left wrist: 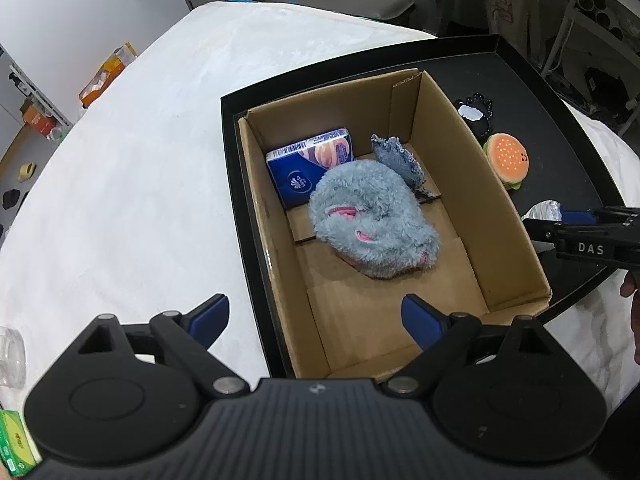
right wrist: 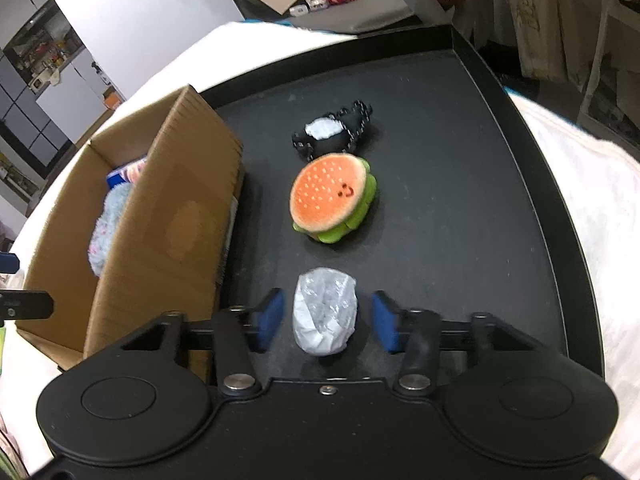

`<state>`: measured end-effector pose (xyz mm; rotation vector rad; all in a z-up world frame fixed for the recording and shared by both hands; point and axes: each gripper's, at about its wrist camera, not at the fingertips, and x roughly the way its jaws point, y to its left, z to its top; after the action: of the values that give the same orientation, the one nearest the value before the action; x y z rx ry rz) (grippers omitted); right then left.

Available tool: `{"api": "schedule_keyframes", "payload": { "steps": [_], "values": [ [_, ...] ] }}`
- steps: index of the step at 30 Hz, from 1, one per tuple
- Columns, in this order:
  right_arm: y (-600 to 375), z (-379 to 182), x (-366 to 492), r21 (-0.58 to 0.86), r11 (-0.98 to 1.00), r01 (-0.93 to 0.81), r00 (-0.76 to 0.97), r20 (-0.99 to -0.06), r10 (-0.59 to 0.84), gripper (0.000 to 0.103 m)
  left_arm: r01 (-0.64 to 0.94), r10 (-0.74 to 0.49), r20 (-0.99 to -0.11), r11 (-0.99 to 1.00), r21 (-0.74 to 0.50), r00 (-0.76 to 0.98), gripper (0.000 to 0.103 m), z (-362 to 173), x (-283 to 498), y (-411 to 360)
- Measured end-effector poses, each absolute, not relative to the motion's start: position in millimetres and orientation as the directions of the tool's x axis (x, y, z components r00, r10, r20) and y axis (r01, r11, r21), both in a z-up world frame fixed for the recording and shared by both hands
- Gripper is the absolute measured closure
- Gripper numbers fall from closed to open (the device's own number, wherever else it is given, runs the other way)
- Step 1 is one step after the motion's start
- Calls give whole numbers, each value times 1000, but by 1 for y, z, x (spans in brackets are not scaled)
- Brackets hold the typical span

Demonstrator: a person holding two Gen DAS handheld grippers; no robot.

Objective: Organize soft objects
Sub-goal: 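Move the right gripper to the white wrapped item and grasp it, then carry the white item with the right gripper into the box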

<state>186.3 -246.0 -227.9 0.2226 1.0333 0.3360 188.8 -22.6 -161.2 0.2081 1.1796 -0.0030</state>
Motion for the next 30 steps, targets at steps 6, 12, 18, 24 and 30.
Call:
{"api": "schedule_keyframes", "payload": {
  "steps": [6,12,18,24,30],
  "values": [
    [-243,-218,179,320,922,-216,470,-794,386,71,91,99,-920,985,144,380,11,-162,188,-19],
    [-242,-197,175,290,925,-244,500,-780,376,71,71,92,-917,989,129,388,11,-162,187,-16],
    [-240,-183,175,279,925,-259,523,-765,377,71,66,84,-915,991,119,394,11,-161,185,-13],
    [-238,-165,173,262,927,-267,546,-752,369,71,56,80,-905,992,113,418,11,-154,185,-13],
    [-233,-142,169,241,927,-289,577,-728,369,71,58,77,-886,992,116,457,11,-146,182,-13]
  ]
}}
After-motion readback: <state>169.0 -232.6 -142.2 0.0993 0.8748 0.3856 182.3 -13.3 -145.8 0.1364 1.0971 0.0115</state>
